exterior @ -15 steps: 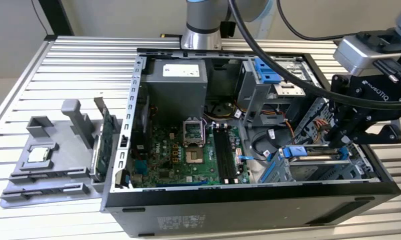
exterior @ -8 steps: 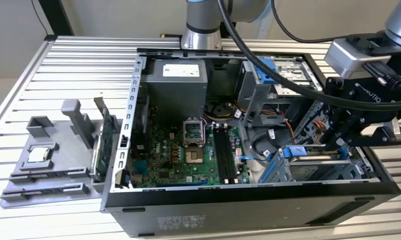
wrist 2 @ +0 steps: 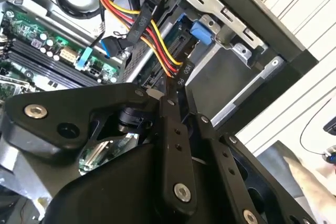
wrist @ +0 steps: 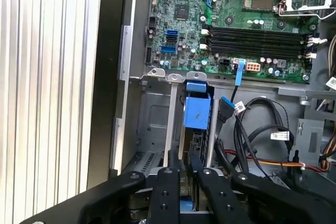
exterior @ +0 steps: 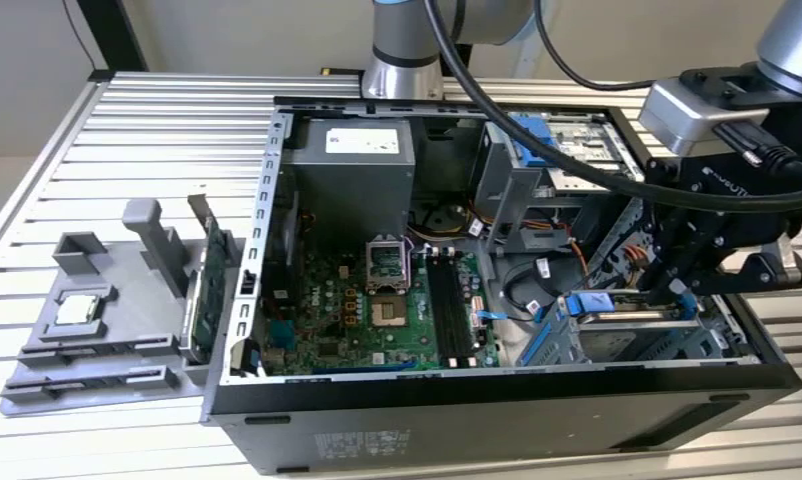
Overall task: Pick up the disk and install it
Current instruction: 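Insert the first disk wire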
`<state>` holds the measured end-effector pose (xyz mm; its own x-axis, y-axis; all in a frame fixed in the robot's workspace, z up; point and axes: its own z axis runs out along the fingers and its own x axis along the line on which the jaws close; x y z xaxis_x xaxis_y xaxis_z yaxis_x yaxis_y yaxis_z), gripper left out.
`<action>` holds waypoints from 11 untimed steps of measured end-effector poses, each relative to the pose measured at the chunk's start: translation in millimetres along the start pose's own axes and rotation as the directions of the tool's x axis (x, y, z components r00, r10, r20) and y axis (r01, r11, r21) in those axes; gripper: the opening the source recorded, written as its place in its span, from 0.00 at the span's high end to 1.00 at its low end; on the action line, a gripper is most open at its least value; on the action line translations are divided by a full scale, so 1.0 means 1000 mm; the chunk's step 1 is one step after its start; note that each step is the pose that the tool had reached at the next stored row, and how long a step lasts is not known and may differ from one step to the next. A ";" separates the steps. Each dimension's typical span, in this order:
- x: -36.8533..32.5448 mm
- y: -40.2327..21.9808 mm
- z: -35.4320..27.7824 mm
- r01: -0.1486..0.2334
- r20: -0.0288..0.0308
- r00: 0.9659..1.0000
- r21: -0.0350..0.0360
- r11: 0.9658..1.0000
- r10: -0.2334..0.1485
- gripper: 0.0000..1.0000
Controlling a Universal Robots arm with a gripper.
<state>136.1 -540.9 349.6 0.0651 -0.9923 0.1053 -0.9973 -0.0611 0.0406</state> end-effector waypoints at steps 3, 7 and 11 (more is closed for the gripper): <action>-0.0030 0.0001 -0.0003 0.008 -0.002 1.000 0.003 1.000 -0.008 1.00; -0.0044 0.0006 -0.0004 0.013 -0.004 1.000 0.033 0.999 -0.013 1.00; -0.0057 0.0050 0.0004 0.011 -0.006 1.000 0.057 0.998 -0.011 1.00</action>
<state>130.7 -535.6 348.8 0.0763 -0.9909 0.1105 -0.9968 -0.0785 -0.0152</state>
